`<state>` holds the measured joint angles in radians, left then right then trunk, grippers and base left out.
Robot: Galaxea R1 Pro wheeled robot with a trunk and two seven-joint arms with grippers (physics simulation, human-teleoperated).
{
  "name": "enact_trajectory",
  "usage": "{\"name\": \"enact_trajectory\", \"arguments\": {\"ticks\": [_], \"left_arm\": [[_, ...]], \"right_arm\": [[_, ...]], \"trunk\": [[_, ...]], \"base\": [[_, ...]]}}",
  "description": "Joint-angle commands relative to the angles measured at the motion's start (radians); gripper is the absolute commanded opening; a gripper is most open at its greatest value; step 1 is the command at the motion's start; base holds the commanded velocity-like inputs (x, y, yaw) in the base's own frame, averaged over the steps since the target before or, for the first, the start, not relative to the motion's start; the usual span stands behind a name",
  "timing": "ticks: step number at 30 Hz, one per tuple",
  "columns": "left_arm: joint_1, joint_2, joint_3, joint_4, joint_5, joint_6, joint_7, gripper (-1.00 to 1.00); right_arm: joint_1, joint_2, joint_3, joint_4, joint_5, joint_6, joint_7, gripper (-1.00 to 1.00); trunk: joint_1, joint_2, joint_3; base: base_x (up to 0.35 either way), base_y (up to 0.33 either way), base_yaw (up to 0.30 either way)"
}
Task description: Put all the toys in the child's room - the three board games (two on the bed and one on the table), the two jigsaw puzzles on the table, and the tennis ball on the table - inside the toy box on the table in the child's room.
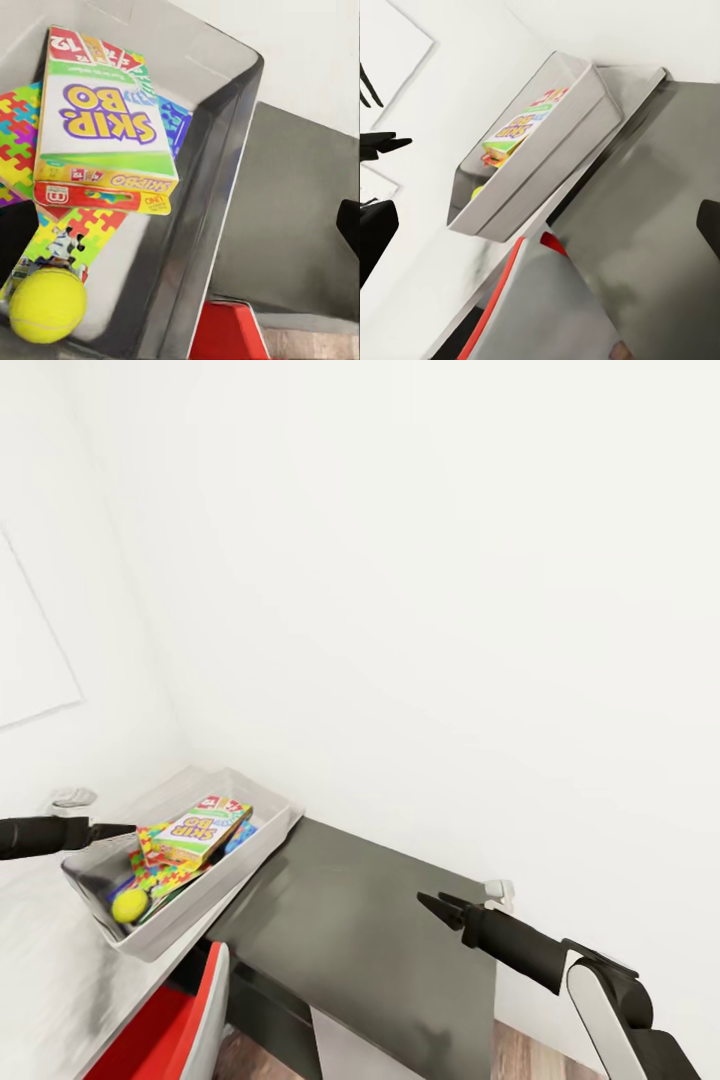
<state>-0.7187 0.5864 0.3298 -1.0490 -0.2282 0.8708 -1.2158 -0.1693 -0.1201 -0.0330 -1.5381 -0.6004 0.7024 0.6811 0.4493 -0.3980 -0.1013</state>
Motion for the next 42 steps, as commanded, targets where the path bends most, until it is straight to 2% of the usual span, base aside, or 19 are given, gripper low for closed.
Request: {"name": "enact_trajectory", "arguments": {"ticks": [1, 2, 4, 5, 7, 10, 11, 12, 14, 17, 19, 23, 27, 42], "left_arm": [[0.000, 0.002, 0.017, -0.002, -0.012, 0.007, -0.039, 1.00], [0.001, 0.004, 0.031, -0.002, -0.013, 0.006, -0.065, 1.00], [0.008, 0.014, 0.081, -0.004, -0.016, 0.003, -0.163, 1.00], [0.012, 0.016, 0.092, -0.003, -0.017, 0.002, -0.185, 1.00], [0.047, 0.021, 0.134, -0.001, -0.017, -0.001, -0.263, 1.00], [0.099, 0.022, 0.183, -0.001, -0.013, -0.005, -0.330, 1.00], [0.125, 0.021, 0.211, -0.001, -0.010, -0.015, -0.355, 1.00], [0.137, 0.020, 0.226, 0.000, -0.009, -0.025, -0.355, 1.00], [0.184, 0.013, 0.288, 0.001, -0.005, -0.070, -0.355, 1.00], [0.222, 0.004, 0.338, 0.003, -0.004, -0.097, -0.355, 1.00], [0.244, -0.007, 0.357, 0.006, -0.004, -0.108, -0.355, 1.00], [0.272, -0.036, 0.373, 0.003, -0.002, -0.117, -0.355, 1.00], [0.279, -0.046, 0.377, -0.004, -0.002, -0.118, -0.355, 1.00], [0.285, -0.053, 0.392, -0.009, -0.002, -0.120, -0.355, 1.00]], "right_arm": [[-0.001, 0.000, -0.003, 0.000, -0.004, 0.007, 0.006, 1.00], [-0.001, 0.000, -0.005, 0.000, -0.004, 0.006, 0.012, 1.00], [-0.001, -0.001, -0.019, 0.000, -0.004, 0.006, 0.038, 1.00], [-0.001, -0.001, -0.024, 0.000, -0.004, 0.006, 0.046, 1.00], [-0.001, -0.001, -0.042, 0.000, -0.004, 0.006, 0.073, 1.00], [-0.001, -0.001, -0.053, 0.000, -0.004, 0.006, 0.092, 1.00], [-0.001, -0.001, -0.056, 0.001, -0.004, 0.006, 0.097, 1.00], [-0.001, -0.001, -0.057, 0.001, -0.004, 0.006, 0.099, 1.00], [-0.001, 0.000, -0.059, 0.001, -0.004, 0.006, 0.103, 1.00], [-0.001, 0.001, -0.059, 0.001, -0.004, 0.005, 0.105, 1.00], [-0.001, 0.001, -0.059, 0.002, -0.004, 0.005, 0.105, 1.00], [-0.001, 0.002, -0.060, 0.007, -0.004, 0.004, 0.106, 1.00], [-0.001, 0.003, -0.060, 0.009, -0.005, 0.004, 0.106, 1.00], [-0.001, 0.004, -0.062, 0.012, -0.006, 0.002, 0.102, 1.00]], "trunk": [[0.001, -0.002, -0.001], [0.001, -0.002, 0.001], [0.001, -0.002, 0.004], [0.001, -0.002, 0.005], [0.001, -0.002, 0.008], [0.001, -0.002, 0.013], [0.001, -0.002, 0.015], [0.001, -0.002, 0.016], [0.001, -0.002, 0.019], [0.001, -0.002, 0.024], [0.001, -0.002, 0.027], [0.001, -0.002, 0.033], [0.001, -0.002, 0.040], [0.001, -0.002, 0.055]], "base": [[0.000, 0.000, -0.064], [0.000, 0.000, -0.067], [0.000, 0.000, -0.071], [0.000, 0.000, -0.073], [0.000, 0.000, -0.075], [0.000, 0.000, -0.076], [0.000, 0.000, -0.078], [0.000, 0.000, -0.079], [0.000, 0.000, -0.092], [0.000, 0.000, -0.111], [0.000, 0.000, -0.129], [0.000, 0.000, -0.143], [0.000, 0.000, -0.149], [0.000, 0.000, -0.109]]}}
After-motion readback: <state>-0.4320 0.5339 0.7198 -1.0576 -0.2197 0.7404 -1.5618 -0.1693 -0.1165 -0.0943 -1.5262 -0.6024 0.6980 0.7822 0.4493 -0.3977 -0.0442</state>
